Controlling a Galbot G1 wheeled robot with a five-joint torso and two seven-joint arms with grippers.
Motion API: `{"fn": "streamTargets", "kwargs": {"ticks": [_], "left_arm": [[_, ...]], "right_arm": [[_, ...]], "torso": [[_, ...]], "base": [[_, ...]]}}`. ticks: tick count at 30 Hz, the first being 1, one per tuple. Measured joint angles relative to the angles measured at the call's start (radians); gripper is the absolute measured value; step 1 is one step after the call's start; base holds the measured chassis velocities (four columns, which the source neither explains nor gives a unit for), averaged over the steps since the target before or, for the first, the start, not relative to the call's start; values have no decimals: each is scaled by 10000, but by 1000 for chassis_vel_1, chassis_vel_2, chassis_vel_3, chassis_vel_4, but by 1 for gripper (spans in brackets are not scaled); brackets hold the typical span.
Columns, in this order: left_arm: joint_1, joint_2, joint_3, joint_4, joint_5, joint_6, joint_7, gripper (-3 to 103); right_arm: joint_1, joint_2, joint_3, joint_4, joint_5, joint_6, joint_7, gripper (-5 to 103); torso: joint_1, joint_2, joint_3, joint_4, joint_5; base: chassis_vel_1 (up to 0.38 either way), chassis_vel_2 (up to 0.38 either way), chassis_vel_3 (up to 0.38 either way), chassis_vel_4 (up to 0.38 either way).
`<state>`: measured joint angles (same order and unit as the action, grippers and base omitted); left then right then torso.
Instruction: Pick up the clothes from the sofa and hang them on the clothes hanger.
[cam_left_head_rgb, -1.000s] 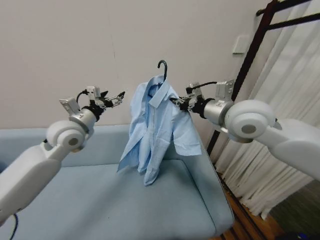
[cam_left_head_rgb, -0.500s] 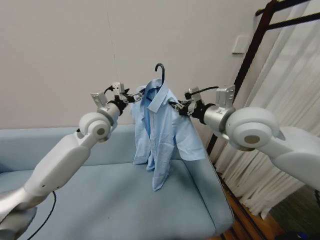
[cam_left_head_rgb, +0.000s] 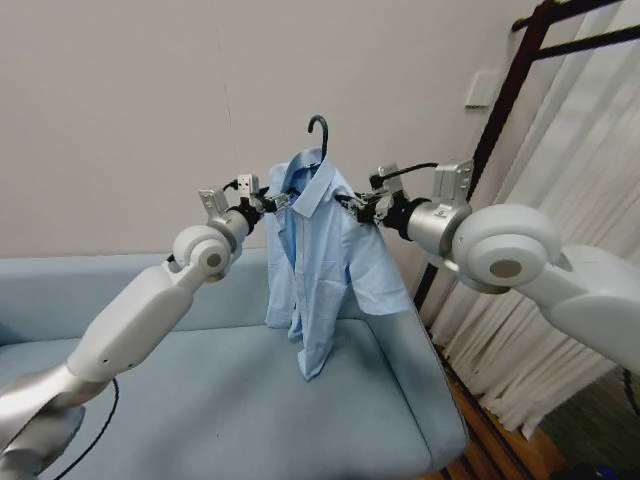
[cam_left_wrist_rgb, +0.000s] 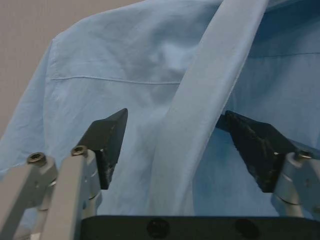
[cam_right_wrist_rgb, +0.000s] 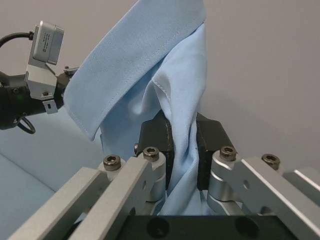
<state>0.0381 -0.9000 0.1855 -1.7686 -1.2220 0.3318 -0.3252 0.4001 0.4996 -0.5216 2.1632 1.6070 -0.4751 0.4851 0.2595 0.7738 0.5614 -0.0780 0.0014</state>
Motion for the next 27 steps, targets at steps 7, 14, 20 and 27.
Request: {"fn": "streamTargets", "kwargs": {"ticks": [7,14,20,27], "left_arm": [[-105,90,167,-144,-1,-38,135,42],[-160,258,203,-469,-15,-43,160,15],[-318,265,314,-580,-22,-26,162,1],[-859,192,583,-857,-44,13,124,0]], "right_arm": [[1,-123,-43,59,-32,0,-37,8],[35,-88,-145,56,-182,-25,-4,8],[49,-70,-301,46,-459,-37,61,8],[31,-113,-442,100,-755,-49,78,8]], "torso": [[-2,0,0,1,1],[-2,0,0,3,1],[-1,0,0,3,0],[-2,0,0,1,1]], "base": [[0,0,0,0],[0,0,0,0],[0,0,0,0],[0,0,0,0]]}}
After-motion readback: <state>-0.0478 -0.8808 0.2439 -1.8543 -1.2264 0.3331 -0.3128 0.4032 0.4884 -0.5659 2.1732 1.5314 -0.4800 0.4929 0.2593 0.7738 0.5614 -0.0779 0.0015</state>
